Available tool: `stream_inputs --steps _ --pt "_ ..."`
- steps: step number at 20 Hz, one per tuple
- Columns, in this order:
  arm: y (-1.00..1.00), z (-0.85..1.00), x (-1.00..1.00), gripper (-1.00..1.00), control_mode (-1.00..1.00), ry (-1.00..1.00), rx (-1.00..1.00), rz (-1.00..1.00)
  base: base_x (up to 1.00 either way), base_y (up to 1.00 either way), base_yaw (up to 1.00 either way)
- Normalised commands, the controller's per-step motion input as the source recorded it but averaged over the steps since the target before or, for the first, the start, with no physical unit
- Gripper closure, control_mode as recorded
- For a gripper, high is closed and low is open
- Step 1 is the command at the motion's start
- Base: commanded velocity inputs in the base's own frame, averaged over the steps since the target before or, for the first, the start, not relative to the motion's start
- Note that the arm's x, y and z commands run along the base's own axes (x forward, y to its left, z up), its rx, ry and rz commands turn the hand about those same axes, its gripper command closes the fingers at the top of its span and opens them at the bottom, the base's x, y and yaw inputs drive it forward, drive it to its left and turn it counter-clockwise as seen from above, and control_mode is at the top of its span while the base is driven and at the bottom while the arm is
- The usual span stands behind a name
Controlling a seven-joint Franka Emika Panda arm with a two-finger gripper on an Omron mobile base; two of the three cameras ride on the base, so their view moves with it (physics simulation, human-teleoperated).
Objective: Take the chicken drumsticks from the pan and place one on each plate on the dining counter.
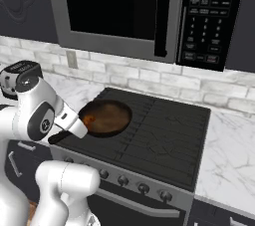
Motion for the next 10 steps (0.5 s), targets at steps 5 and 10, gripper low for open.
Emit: stream_inputs --steps 5,10 --pt "-0.04 -0.08 0.35 -1.0 -1.0 0.0 0.0 -0.01 0.29 -0.03 -0.01" --pt "-0.15 -0.07 0.66 -1.0 -1.0 -0.01 0.01 -0.02 0.0 0.0 0.0"
